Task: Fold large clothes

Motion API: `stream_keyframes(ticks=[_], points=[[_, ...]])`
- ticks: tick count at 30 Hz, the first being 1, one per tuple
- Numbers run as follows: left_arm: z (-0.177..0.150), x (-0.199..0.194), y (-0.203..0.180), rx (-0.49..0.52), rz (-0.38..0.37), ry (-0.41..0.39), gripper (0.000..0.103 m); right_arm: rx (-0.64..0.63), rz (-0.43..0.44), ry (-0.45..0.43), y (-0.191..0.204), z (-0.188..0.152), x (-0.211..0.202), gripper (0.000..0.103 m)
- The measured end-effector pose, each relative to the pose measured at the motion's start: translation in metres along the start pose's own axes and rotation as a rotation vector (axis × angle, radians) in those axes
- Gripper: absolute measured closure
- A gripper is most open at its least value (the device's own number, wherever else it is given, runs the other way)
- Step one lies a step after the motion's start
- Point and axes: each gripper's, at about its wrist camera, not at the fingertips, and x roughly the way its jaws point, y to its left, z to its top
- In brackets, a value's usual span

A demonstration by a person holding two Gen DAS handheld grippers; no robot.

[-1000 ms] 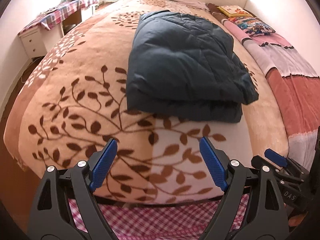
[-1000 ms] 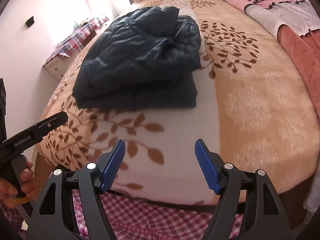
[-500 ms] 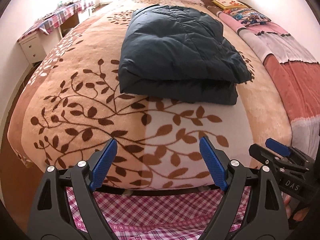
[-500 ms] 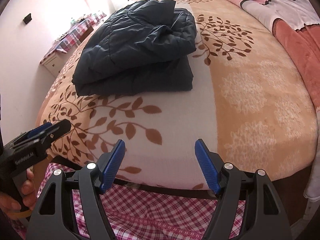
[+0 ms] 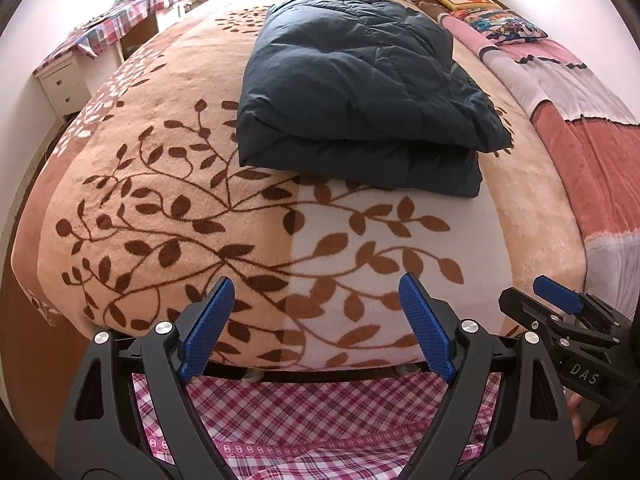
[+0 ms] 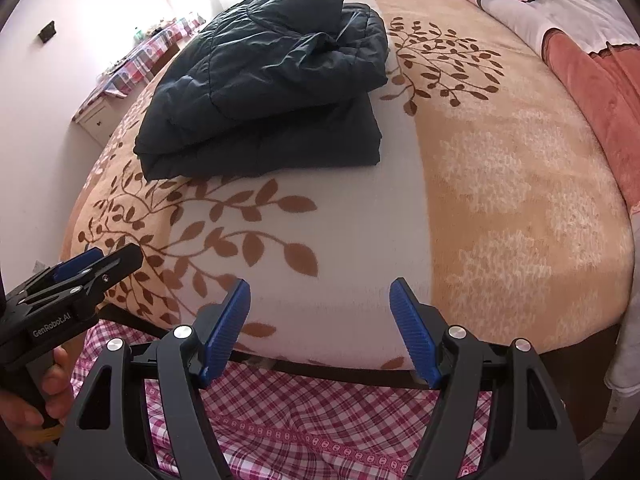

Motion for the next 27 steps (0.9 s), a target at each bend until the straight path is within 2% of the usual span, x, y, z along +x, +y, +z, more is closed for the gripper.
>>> stream_keyframes(ticks=[27], points=[[-0.0037, 0.004, 0.0008, 0.0, 0.0, 0.019, 0.02, 0.01, -0.003, 0.018, -0.0005, -0.0037, 0.0046, 0.032]])
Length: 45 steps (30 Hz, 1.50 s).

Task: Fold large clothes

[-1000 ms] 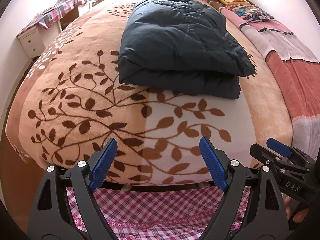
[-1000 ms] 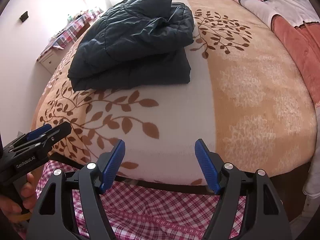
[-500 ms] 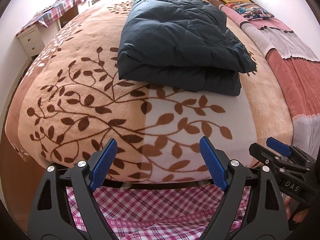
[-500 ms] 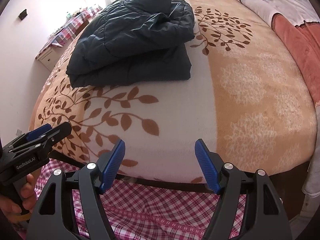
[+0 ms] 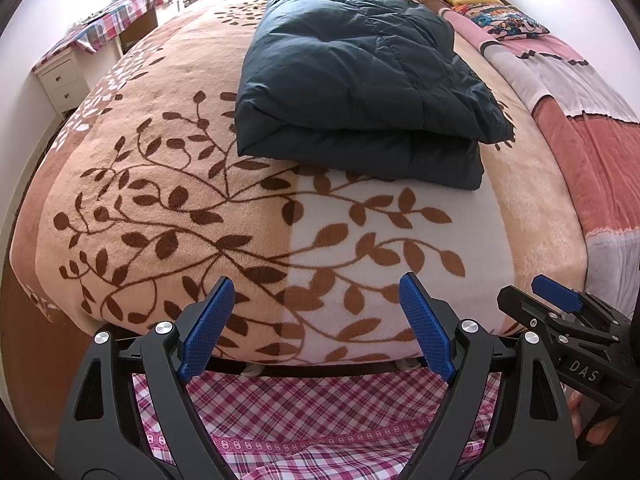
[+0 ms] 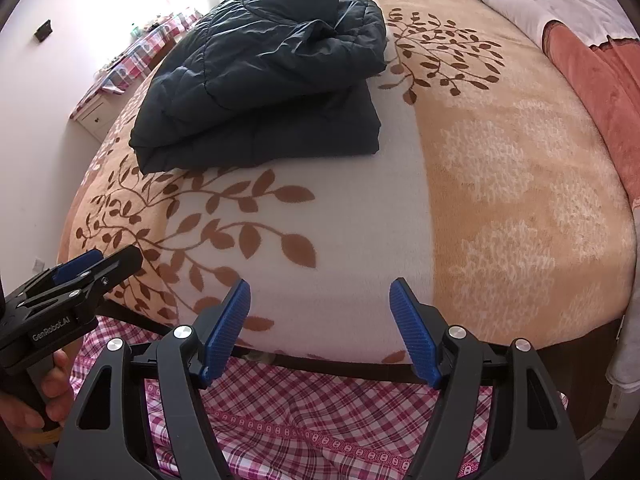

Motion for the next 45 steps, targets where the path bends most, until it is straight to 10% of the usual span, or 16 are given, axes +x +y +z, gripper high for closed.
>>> stream_keyframes(ticks=[45], points=[[0.0002, -0.0027, -0.0004, 0.005, -0.001, -0.008, 0.023, 0.007, 0.003, 0.014, -0.0026, -0.001, 0.0023, 0.032]])
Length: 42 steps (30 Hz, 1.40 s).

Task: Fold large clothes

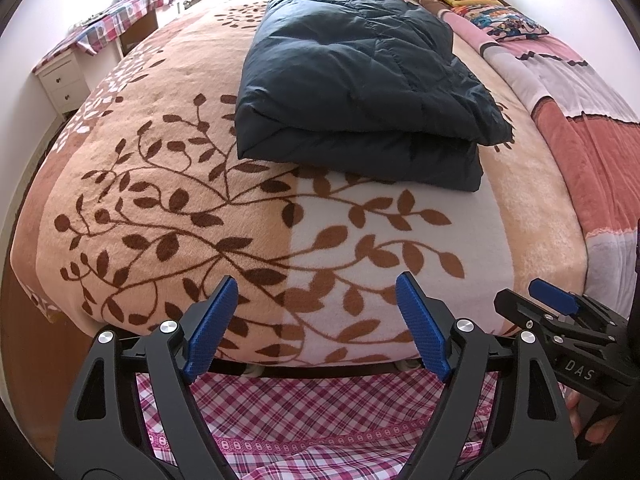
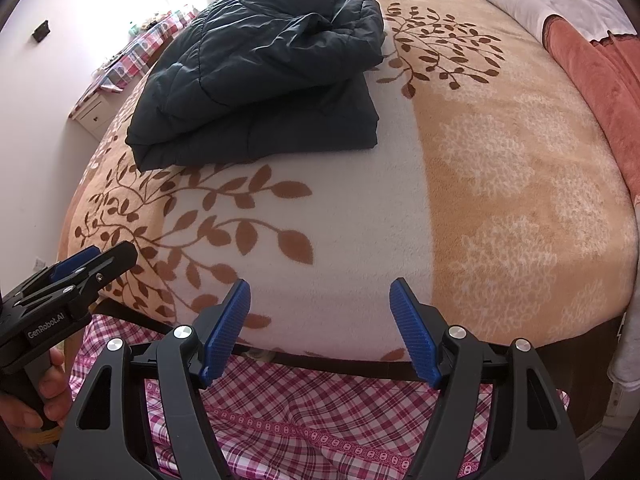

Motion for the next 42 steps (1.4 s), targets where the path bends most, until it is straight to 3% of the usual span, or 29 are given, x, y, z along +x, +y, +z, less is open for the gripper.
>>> stream_keyframes(ticks=[42], points=[[0.0008, -0.0055, -0.0011, 0.005, 0.009, -0.012, 0.027, -0.001, 0.003, 0.003, 0.0002, -0.0014, -0.0006, 0.032]])
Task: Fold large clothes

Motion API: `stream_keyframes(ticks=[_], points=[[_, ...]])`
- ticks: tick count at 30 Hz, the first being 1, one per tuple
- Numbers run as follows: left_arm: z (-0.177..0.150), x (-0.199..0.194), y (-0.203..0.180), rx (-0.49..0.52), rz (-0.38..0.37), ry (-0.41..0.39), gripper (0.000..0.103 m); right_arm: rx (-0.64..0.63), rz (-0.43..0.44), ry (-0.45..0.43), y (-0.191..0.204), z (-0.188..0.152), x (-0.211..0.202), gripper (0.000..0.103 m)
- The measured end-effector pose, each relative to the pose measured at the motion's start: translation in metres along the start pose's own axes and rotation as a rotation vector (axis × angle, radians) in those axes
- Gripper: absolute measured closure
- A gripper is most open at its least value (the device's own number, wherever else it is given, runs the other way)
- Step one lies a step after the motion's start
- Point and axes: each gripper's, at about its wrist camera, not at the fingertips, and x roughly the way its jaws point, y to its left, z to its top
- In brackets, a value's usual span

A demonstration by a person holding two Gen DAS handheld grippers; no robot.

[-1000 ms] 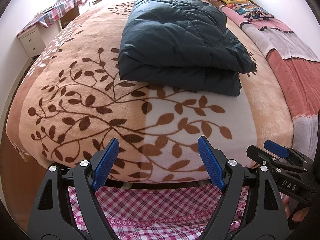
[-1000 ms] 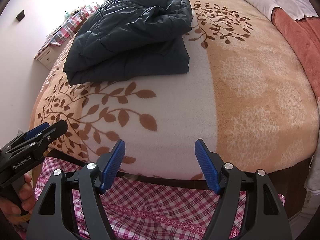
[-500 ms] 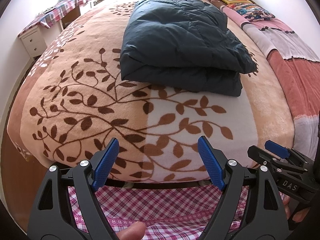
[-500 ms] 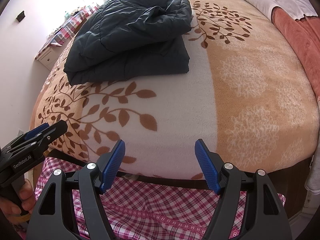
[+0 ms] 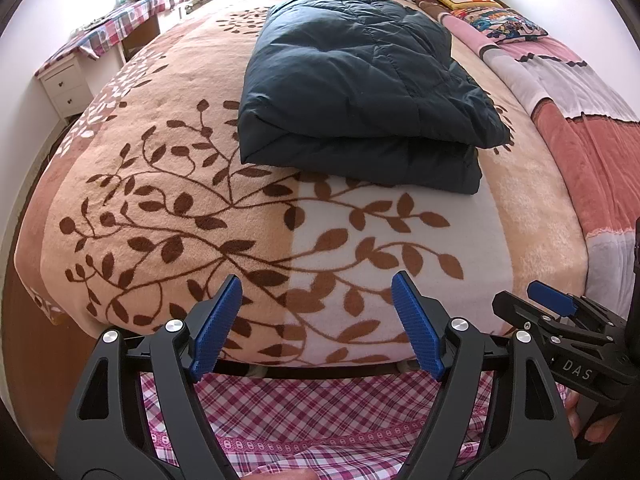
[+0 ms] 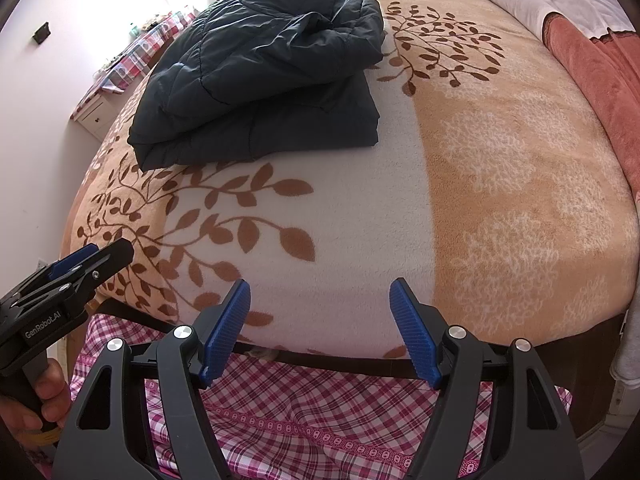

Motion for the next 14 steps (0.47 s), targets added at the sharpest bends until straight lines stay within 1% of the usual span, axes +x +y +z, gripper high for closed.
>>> stream_keyframes(ticks=[14], points=[[-0.0026, 0.0016, 0.0, -0.001, 0.006, 0.008, 0.027, 0.002, 0.002, 0.002, -0.0015, 0.0007, 0.0009, 0.032]])
